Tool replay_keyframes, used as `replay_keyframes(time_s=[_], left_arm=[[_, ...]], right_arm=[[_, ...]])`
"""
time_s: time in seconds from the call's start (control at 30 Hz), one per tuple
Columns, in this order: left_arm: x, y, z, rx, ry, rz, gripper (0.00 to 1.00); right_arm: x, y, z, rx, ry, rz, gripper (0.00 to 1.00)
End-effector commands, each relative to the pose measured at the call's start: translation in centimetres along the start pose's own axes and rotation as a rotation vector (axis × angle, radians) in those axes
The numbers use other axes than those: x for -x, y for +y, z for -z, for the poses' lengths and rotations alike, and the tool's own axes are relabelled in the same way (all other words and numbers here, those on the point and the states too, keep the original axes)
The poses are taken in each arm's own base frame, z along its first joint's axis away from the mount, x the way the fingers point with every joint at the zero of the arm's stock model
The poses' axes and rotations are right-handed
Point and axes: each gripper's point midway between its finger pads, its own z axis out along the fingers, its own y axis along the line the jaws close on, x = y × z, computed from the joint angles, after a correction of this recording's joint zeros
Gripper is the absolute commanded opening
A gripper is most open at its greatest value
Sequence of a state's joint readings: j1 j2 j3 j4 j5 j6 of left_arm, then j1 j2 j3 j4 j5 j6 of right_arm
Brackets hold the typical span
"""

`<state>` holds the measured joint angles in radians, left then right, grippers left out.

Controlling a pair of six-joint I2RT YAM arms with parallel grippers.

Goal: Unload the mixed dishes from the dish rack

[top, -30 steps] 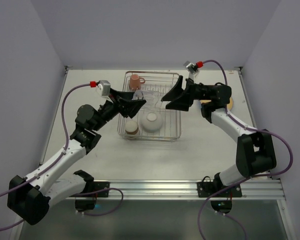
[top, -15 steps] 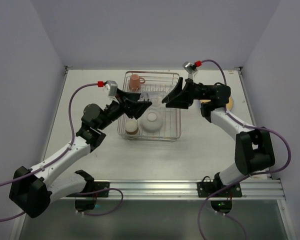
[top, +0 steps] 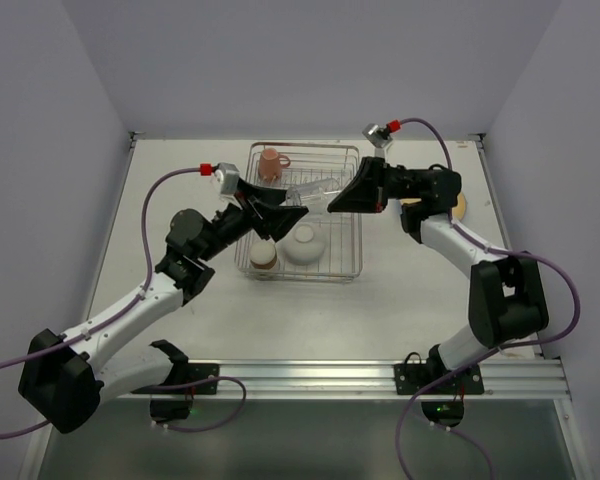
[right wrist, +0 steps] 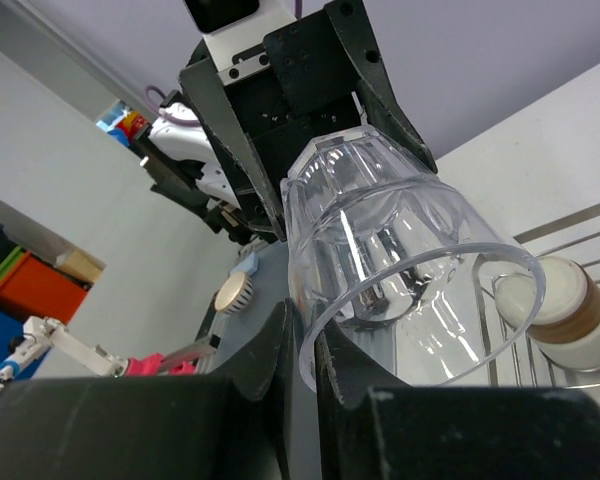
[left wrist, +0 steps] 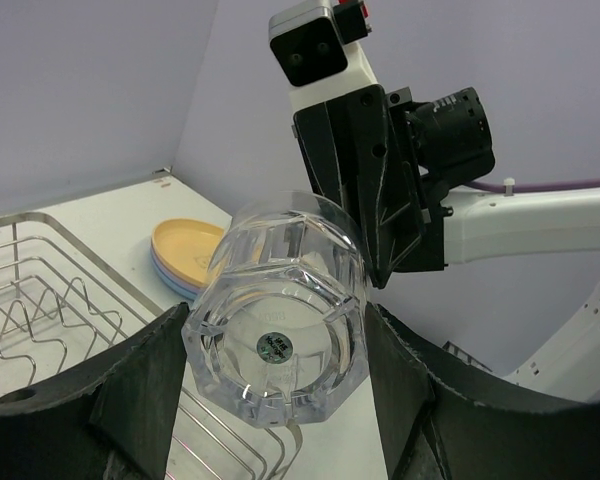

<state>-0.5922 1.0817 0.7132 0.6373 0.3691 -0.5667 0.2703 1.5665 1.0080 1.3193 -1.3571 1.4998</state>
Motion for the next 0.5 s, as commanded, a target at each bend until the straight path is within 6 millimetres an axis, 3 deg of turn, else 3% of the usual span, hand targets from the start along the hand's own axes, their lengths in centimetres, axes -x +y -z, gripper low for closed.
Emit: replay_keyframes(time_s=[0.0, 0.23, 0.27, 0.37, 0.47], left_arm=[[1.5, -0.6, 0.0, -0.01, -0.056, -0.047, 0.27], [2.3, 0.0, 1.1, 0.051, -0.099, -0.071, 0.54], [2.4, 0.2, 1.4, 0.066, -0.1, -0.074, 0.62], [2.7, 0.5, 1.8, 0.098, -0.103, -0.091, 0.75], [3.1, 0.8, 2.2, 0.13, -0.11, -0.106, 0.81]], right_arm=[[1.0, 2.4, 0.0, 0.071, -0.018, 0.233, 0.0], [1.2, 2.0, 0.2, 0.064, -0.028, 0.219, 0.0], [1.3, 2.0, 0.3, 0.063, -0.03, 0.216, 0.0], [1.4, 1.8, 0.4, 0.06, -0.037, 0.205, 0.0], [1.6, 1.4, 0.5, 0.054, -0.042, 0.187, 0.0]])
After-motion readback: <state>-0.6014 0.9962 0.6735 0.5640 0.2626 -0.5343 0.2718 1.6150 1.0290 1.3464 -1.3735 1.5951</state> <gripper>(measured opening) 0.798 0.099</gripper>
